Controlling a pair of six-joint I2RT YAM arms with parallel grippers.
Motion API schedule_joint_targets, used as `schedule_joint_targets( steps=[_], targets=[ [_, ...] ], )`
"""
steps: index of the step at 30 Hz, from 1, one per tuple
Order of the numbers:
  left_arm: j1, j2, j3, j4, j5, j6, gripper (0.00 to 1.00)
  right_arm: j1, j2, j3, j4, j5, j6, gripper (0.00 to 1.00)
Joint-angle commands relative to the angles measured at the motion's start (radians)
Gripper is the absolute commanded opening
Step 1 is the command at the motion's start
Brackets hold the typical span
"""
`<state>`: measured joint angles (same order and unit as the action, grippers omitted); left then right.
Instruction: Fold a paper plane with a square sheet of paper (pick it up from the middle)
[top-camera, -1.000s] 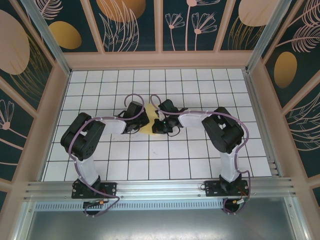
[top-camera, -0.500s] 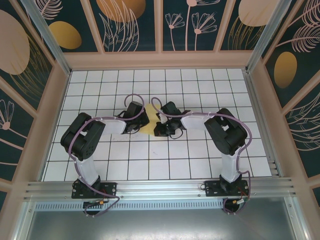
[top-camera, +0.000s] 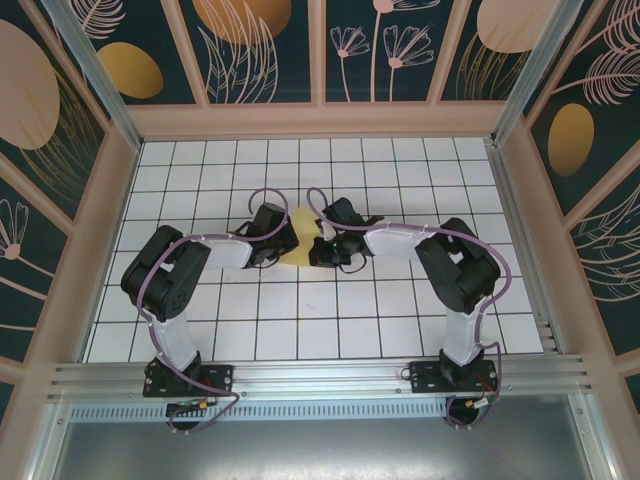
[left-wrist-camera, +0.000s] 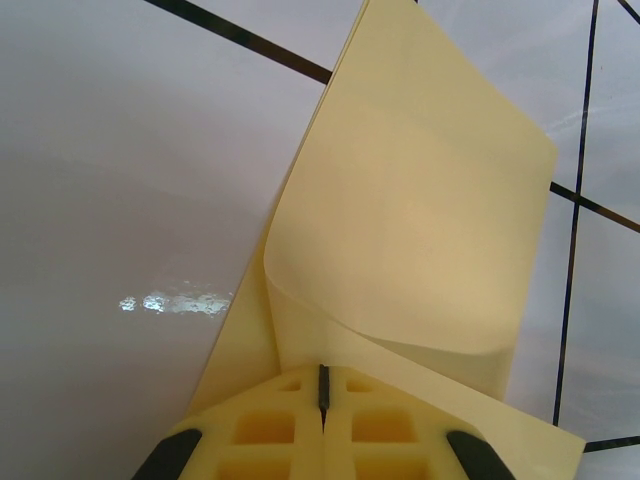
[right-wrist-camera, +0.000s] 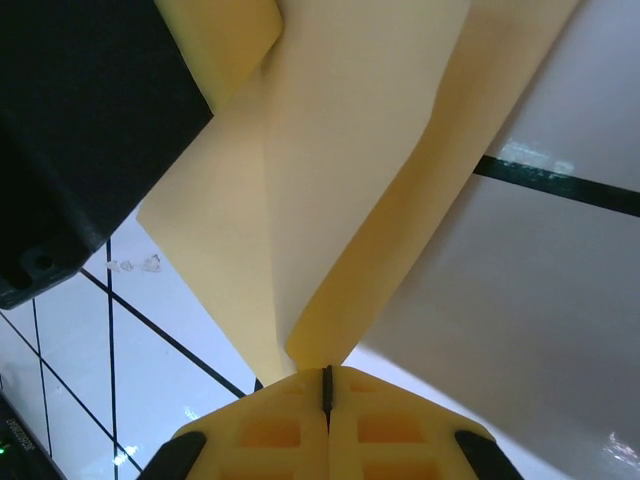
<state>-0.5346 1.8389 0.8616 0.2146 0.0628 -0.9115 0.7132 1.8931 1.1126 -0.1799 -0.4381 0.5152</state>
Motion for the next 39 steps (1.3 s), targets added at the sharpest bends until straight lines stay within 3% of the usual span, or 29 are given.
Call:
schedule_joint_targets(
  steps=[1, 10, 20, 33, 39],
  targets=[
    [0.006, 0.027, -0.034, -0.081, -0.006, -0.011, 0.07, -0.010, -0.052, 0.004, 0.005, 0.025, 0.016, 0.08],
    [0.005, 0.028, -0.032, -0.080, -0.003, -0.008, 0.07, -0.034, -0.169, -0.048, -0.035, 0.073, -0.004, 0.10],
    [0.006, 0.020, -0.035, -0.078, 0.000, -0.011, 0.07, 0.023, 0.024, 0.100, -0.010, 0.021, 0.012, 0.09],
    [0.006, -0.006, -0.031, -0.073, 0.009, -0.010, 0.08, 0.023, 0.076, 0.031, -0.041, 0.032, 0.013, 0.08],
    [0.006, -0.049, -0.036, -0.028, 0.065, 0.002, 0.12, 0.017, 0.092, 0.006, -0.050, 0.034, 0.011, 0.08]
  ],
)
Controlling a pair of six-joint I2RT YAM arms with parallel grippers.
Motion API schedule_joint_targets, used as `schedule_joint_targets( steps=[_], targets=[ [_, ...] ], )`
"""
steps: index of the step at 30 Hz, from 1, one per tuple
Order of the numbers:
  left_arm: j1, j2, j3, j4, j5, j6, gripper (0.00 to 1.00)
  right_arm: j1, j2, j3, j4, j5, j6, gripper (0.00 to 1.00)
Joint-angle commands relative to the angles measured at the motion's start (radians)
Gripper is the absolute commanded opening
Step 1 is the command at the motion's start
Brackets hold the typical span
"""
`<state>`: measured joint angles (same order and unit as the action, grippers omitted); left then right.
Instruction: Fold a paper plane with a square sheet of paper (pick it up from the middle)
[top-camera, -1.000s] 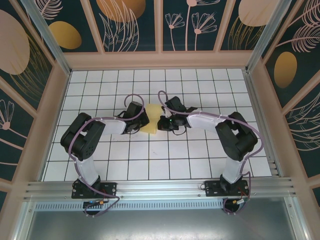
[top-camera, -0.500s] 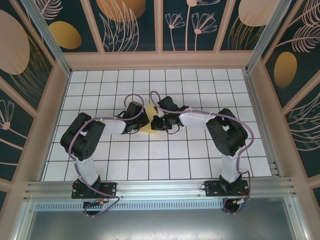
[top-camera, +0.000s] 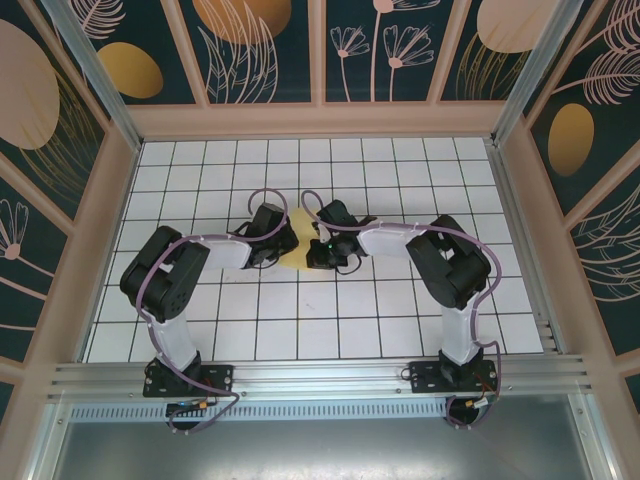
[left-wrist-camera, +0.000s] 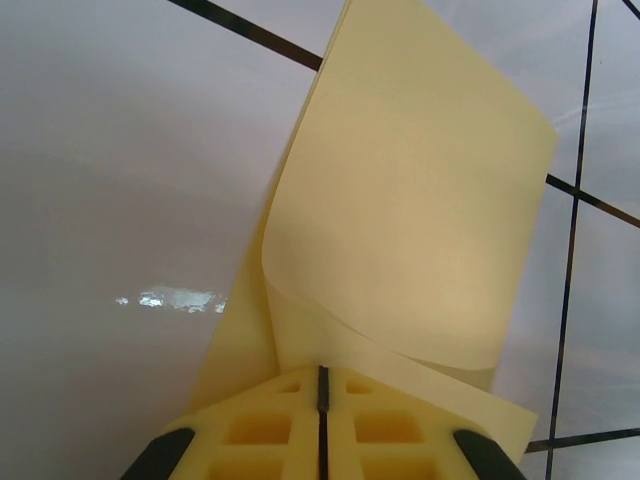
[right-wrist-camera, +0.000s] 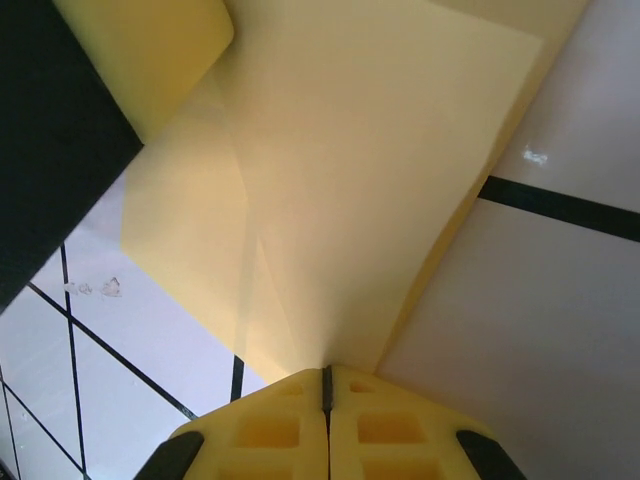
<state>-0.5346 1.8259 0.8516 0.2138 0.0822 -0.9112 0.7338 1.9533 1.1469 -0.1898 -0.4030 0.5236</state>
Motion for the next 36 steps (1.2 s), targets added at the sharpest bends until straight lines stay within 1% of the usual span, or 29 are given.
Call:
schedule_joint_targets(
  steps=[1, 3, 6, 8, 10, 14, 17, 22, 30, 36],
  targets=[
    [0.005, -0.047, -0.030, -0.011, 0.059, 0.001, 0.13, -0.005, 0.033, -0.030, -0.039, -0.001, 0.004, 0.08],
    [0.005, -0.068, -0.042, 0.025, 0.113, 0.001, 0.17, -0.008, 0.039, -0.030, -0.036, -0.002, 0.009, 0.08],
    [0.006, -0.103, -0.075, 0.095, 0.186, -0.017, 0.19, -0.011, 0.041, -0.026, -0.034, -0.003, 0.016, 0.07],
    [0.004, -0.106, -0.097, 0.122, 0.213, -0.034, 0.19, -0.011, 0.045, -0.024, -0.036, -0.003, 0.016, 0.07],
    [0.001, -0.106, -0.116, 0.142, 0.230, -0.054, 0.16, -0.012, 0.046, -0.024, -0.036, -0.005, 0.018, 0.07],
    [-0.014, -0.106, -0.139, 0.142, 0.231, -0.078, 0.09, -0.011, 0.052, -0.018, -0.044, -0.003, 0.022, 0.06],
    [-0.029, -0.102, -0.149, 0.144, 0.232, -0.093, 0.07, -0.011, 0.056, -0.016, -0.049, 0.001, 0.024, 0.06],
    [-0.051, -0.092, -0.155, 0.151, 0.243, -0.111, 0.07, -0.010, 0.062, -0.013, -0.056, 0.003, 0.026, 0.05],
    [-0.059, -0.054, -0.165, 0.161, 0.221, -0.150, 0.05, -0.007, 0.066, -0.013, -0.069, 0.015, 0.024, 0.05],
    [-0.058, -0.048, -0.177, 0.157, 0.154, -0.183, 0.05, -0.002, 0.070, -0.027, -0.082, 0.044, 0.018, 0.04]
  ],
)
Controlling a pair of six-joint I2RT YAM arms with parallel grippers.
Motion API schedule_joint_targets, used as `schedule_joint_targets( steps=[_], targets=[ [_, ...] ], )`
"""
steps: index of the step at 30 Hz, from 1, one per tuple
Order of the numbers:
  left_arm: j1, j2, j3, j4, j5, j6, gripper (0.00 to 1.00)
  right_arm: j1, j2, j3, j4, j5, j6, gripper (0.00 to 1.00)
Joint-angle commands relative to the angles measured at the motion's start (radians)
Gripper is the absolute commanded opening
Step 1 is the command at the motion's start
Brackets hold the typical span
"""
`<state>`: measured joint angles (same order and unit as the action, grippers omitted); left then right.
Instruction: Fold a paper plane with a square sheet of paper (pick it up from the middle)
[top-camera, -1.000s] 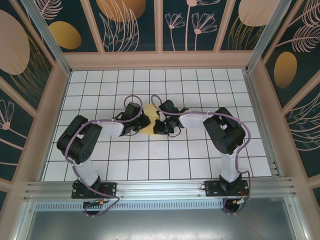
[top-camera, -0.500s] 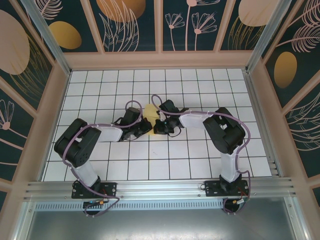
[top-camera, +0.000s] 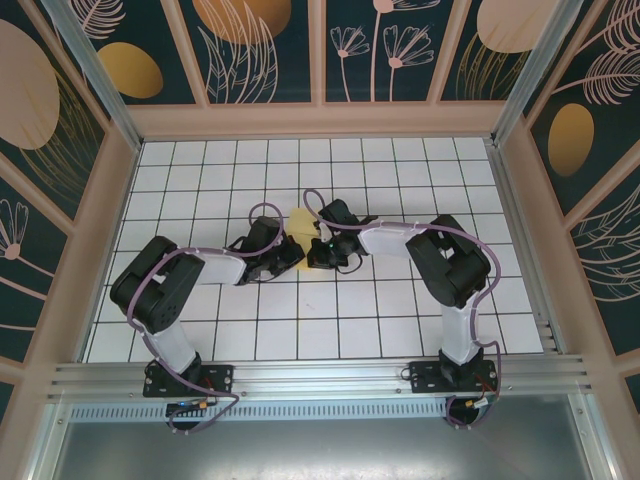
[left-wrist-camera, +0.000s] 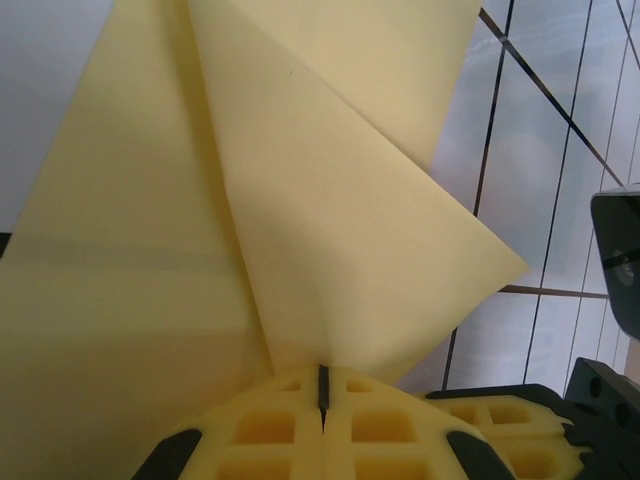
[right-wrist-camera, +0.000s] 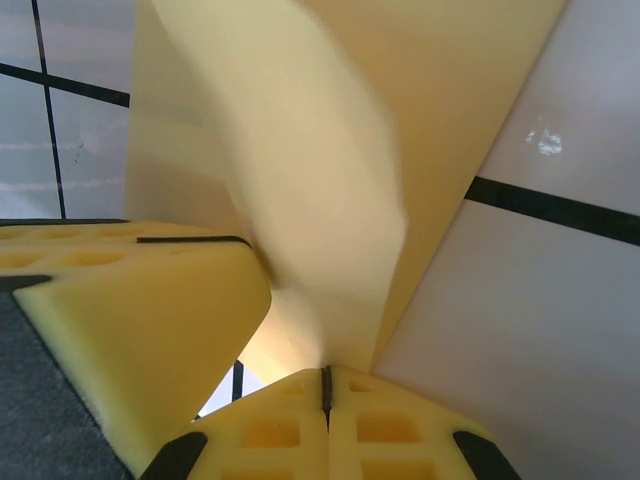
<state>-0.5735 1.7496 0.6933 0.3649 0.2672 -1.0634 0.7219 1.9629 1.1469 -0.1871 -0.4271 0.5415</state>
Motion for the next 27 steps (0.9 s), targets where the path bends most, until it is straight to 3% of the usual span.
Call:
schedule_joint_targets(
  steps=[1, 10, 27],
  targets=[
    [-0.019, 0.028, -0.020, 0.005, -0.042, -0.036, 0.05, 0.012, 0.062, -0.029, -0.086, 0.074, -0.002, 0.04],
    [-0.004, 0.014, -0.019, -0.040, -0.147, -0.046, 0.06, 0.026, 0.074, -0.041, -0.133, 0.145, -0.026, 0.04],
    [0.079, 0.091, 0.148, -0.149, -0.147, 0.105, 0.10, 0.046, 0.115, -0.049, -0.193, 0.235, -0.042, 0.04]
  ],
)
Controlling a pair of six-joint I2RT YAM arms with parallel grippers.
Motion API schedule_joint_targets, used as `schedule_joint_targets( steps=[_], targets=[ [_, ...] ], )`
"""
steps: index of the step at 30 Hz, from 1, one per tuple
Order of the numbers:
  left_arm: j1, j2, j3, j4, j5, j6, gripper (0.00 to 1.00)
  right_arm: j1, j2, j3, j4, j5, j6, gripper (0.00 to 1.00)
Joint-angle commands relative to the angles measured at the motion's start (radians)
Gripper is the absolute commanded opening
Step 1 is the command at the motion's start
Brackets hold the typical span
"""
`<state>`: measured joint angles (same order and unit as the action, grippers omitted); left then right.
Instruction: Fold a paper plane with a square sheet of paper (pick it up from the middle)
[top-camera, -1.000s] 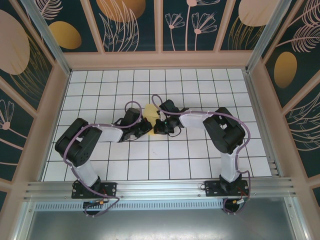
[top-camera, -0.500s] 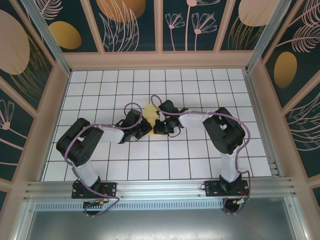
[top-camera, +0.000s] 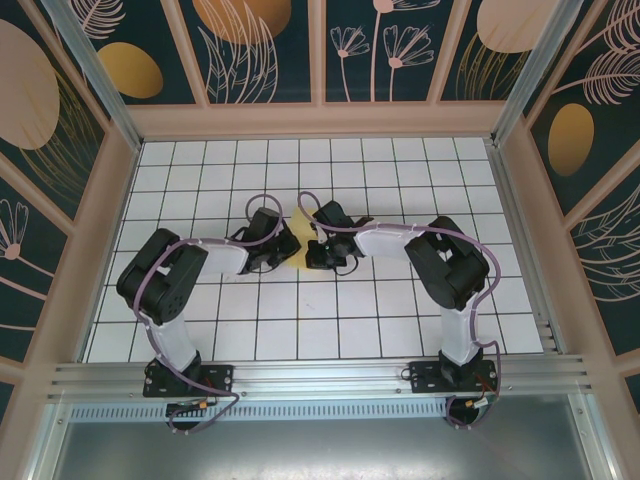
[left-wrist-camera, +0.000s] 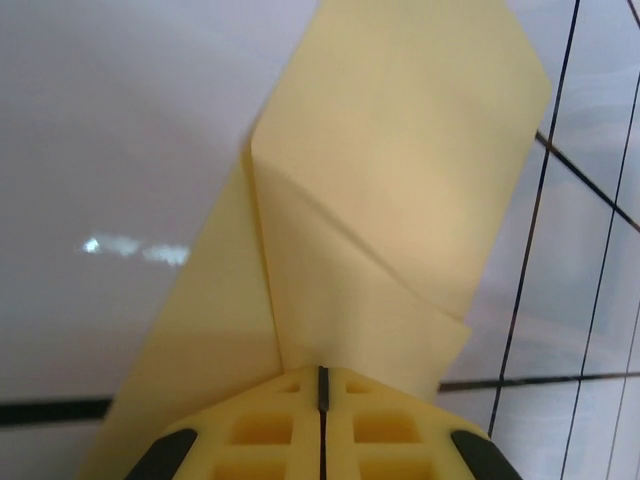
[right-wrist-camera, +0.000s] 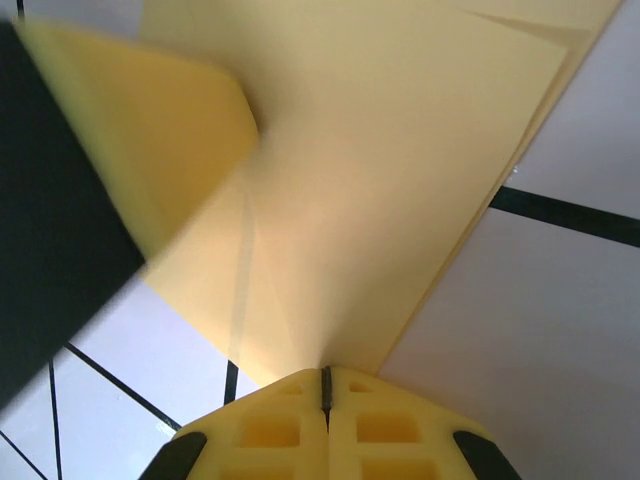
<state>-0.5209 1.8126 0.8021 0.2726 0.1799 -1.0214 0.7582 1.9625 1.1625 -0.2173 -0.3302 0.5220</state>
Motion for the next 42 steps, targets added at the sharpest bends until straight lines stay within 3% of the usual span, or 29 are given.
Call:
schedule_joint_targets(
  steps=[1, 25, 30, 34, 42],
  targets=[
    [0.031, 0.035, 0.049, -0.066, -0.061, 0.072, 0.10, 0.010, 0.114, -0.064, -0.163, 0.139, -0.022, 0.04],
    [0.110, 0.038, 0.200, -0.231, -0.209, 0.260, 0.16, 0.009, 0.089, -0.047, -0.133, 0.109, -0.019, 0.04],
    [0.110, -0.057, 0.196, -0.267, -0.242, 0.277, 0.26, 0.004, 0.001, 0.047, -0.093, 0.082, -0.015, 0.10],
    [0.110, -0.141, 0.131, -0.268, -0.237, 0.279, 0.35, -0.015, -0.083, 0.100, -0.047, 0.084, -0.001, 0.22],
    [0.110, -0.254, -0.003, -0.171, -0.117, 0.245, 0.50, -0.056, -0.074, 0.145, -0.032, 0.122, -0.005, 0.24]
  ],
)
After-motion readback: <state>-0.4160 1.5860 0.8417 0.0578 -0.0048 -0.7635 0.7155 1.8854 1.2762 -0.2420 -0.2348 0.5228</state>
